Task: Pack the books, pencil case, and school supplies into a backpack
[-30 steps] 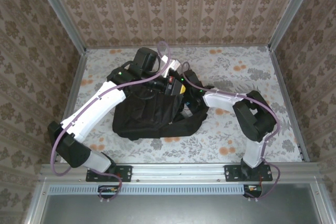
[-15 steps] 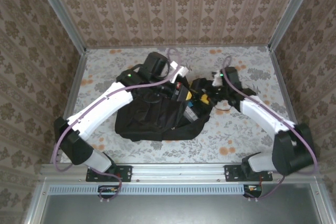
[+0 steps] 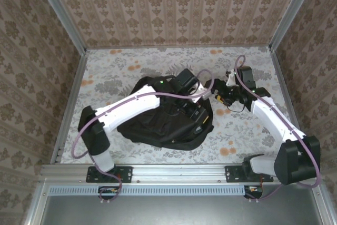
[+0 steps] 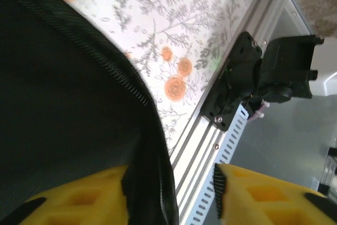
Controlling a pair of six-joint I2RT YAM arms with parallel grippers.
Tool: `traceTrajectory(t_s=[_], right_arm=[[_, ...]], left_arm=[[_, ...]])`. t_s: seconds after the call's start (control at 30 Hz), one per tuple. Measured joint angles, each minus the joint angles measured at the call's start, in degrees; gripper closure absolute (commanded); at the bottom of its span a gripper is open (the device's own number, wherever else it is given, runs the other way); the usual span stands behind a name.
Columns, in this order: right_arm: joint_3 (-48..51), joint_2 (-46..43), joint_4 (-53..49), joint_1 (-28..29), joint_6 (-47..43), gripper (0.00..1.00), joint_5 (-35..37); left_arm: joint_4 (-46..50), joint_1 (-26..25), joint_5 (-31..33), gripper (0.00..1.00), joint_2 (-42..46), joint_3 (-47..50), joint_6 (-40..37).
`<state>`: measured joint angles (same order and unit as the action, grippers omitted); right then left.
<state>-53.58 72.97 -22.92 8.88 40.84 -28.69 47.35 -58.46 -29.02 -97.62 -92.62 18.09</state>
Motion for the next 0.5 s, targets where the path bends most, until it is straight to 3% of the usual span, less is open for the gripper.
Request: traceTrajectory(t_s=[0.13,0.3,0.5], right_arm=[[-0.3,0.4,-0.8,0.0,-2.0,0.11,0.0],[-3.7,4.0,-2.4,2.1,-4.2,0.12,-0.1],[-9.0,10.8,-4.5,7.1,-6.7,0.15,1.4]], left_arm=[[0.0,4.2,2.5,0.36,11.5,5.5,1.4],[1.1,11.5,5.2,0.34,30.2,16.6,6.0],[9.4,15.8,5.2,0.48,45.6,29.3,12.0]])
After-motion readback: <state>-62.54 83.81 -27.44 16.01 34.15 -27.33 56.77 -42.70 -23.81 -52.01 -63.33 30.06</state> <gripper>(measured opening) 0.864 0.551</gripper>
